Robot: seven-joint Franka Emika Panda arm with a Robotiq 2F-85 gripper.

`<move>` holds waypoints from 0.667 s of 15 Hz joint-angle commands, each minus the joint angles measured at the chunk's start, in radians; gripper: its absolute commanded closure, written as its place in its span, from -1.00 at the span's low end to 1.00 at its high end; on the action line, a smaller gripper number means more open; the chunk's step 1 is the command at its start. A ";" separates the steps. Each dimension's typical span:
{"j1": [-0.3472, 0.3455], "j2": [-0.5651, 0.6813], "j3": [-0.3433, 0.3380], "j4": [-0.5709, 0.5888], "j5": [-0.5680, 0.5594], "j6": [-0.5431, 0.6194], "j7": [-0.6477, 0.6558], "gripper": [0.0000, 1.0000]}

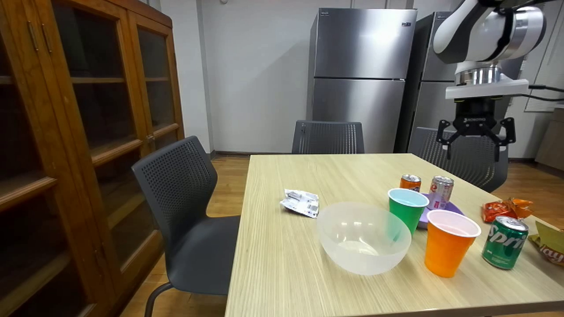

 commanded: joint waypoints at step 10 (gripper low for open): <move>-0.005 -0.061 0.004 -0.122 -0.012 -0.003 0.002 -1.00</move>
